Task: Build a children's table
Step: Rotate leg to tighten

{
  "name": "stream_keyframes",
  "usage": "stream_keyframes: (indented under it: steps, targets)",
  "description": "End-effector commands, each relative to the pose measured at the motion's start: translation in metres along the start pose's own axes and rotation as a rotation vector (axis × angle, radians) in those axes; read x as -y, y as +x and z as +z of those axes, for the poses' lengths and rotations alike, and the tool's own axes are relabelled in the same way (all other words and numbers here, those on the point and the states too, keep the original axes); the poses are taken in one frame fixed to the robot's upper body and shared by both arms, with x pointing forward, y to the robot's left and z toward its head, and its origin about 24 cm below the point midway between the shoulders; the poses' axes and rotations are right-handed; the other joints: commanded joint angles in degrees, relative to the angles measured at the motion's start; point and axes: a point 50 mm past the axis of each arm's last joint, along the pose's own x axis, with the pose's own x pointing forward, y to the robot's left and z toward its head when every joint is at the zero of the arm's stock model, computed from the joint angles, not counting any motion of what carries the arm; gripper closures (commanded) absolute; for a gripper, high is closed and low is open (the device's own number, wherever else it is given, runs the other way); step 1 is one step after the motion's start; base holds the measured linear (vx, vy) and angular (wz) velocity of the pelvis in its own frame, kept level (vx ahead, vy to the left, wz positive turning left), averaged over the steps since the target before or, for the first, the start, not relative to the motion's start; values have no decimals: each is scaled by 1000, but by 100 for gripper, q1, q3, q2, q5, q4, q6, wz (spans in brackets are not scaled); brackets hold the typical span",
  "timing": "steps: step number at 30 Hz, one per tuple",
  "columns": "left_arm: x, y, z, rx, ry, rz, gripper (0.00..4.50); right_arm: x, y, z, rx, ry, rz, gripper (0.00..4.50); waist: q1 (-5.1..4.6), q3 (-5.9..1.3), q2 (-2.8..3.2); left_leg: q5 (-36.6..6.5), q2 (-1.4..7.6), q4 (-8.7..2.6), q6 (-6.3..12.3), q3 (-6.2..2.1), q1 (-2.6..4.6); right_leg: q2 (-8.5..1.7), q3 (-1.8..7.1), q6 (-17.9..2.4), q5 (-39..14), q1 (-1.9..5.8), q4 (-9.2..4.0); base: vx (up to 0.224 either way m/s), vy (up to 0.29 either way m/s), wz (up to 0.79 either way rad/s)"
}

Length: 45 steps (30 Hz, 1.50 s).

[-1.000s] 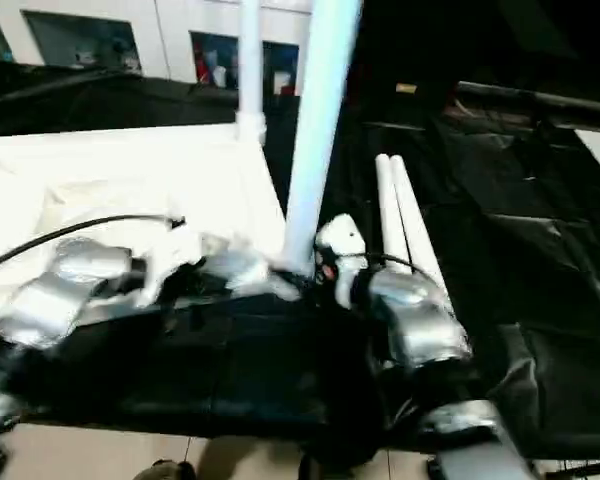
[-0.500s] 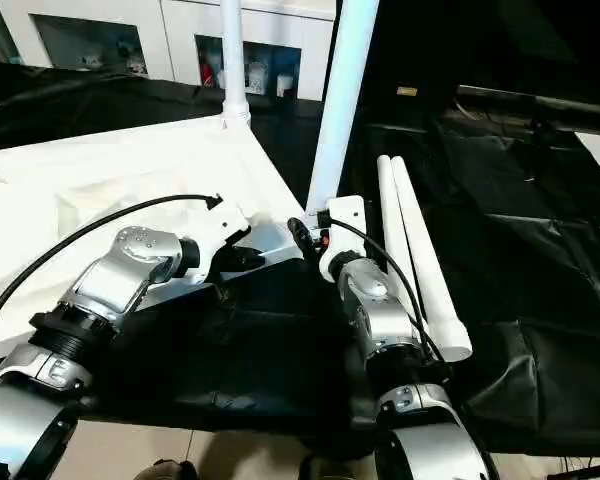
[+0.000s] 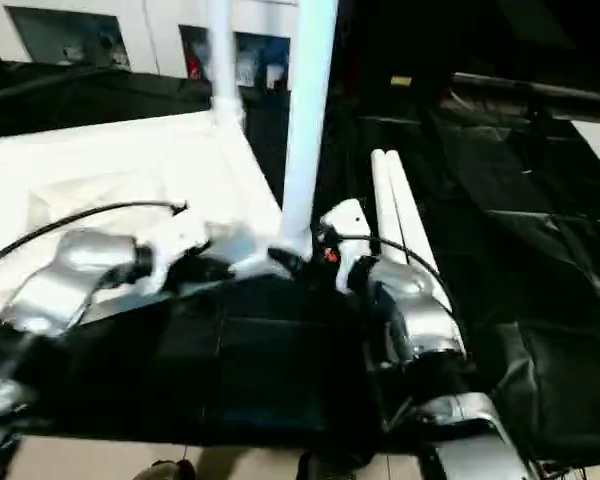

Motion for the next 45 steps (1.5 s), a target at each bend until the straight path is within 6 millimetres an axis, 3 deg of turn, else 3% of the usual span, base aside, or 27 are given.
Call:
stream_keyframes:
  steps: [1, 5, 10, 16, 25, 29, 34, 35, 37, 38, 41, 42, 45]
  targets:
    - [14, 6, -1, 13, 16, -127, 450, -3, -4, -2, -18, -10, 56, 63, 12, -389, 50, -602, 160, -330, 607, -3, 114, -161, 139, -1741, 53, 346, -221, 0, 0, 0]
    - [17, -2, -3, 10, 12, -154, 450, -9, -10, -4, -63, -27, 167, 63, 42, -356, 64, -977, 182, -373, 377, -16, 142, -158, 139, -1602, -609, 319, -270, 0, 0, 0]
    - [15, -4, -4, 2, 13, -140, 450, -11, -12, -8, -93, -40, 194, 63, 34, -360, 53, -1123, 177, -372, 225, -29, 137, -177, 149, -1478, -906, 307, -291, 0, 0, 0]
    - [15, -7, -5, 1, 13, -130, 450, -9, -12, -8, -97, -36, 192, 99, 39, -389, 38, -697, 160, -331, 408, -14, 123, -170, 144, -1603, -317, 334, -227, 0, 0, 0]
    - [16, -7, -8, -8, 4, -138, 450, -14, -12, -13, -99, -17, 205, 166, 47, -408, 45, -694, 163, -318, 414, -16, 133, -171, 140, -1630, -351, 343, -218, 0, 0, 0]
    - [17, -6, -11, -18, -3, -139, 450, -15, -12, -20, -112, 1, 172, 173, 53, -402, 40, -713, 159, -317, 409, -16, 127, -170, 143, -1610, -389, 342, -222, 0, 0, 0]
    - [12, 5, -11, -14, -27, -75, 450, -7, -6, -29, -115, 8, -17, 175, 25, -362, 34, -1216, 164, -354, 148, -29, 133, -183, 151, -1421, -1214, 290, -307, 0, 0, 0]
    - [8, 14, -10, -11, -45, -21, 450, -4, -1, -31, -106, 27, -121, 175, 14, -360, 38, -1414, 165, -373, 34, -49, 139, -184, 151, -1329, -1504, 286, -329, 0, 0, 0]
    - [-2, 31, -6, -22, -76, 104, 450, -1, 8, -35, -85, 92, -295, 176, -8, -334, 47, -1697, 144, -388, -166, -50, 179, -172, 164, -1133, -1994, 207, -403, 0, 0, 0]
    - [-6, 37, -4, -20, -96, 157, 450, 0, 11, -35, -80, 117, -358, 176, 11, -353, 32, -1855, 139, -384, -218, -74, 199, -186, 153, -1042, -2229, 219, -422, 0, 0, 0]
    - [-16, 55, 8, -2, -165, 284, 450, 2, 20, -38, -76, 204, -533, 176, 18, -343, 28, -2007, 129, -391, -234, -64, 218, -169, 161, -931, -2367, 166, -466, 0, 0, 0]
    - [-16, 56, 8, -2, -165, 285, 450, 2, 21, -38, -76, 204, -534, 176, 47, -357, 29, -1921, 122, -400, -212, -86, 173, -182, 152, -859, -2268, 210, -453, 0, 0, 0]
    - [-19, 67, 17, 1, -169, 334, 450, 0, 29, -39, -76, 234, -612, 176, 54, -374, 30, -1727, 109, -396, -96, -72, 132, -176, 148, -836, -1976, 231, -439, 0, 0, 0]
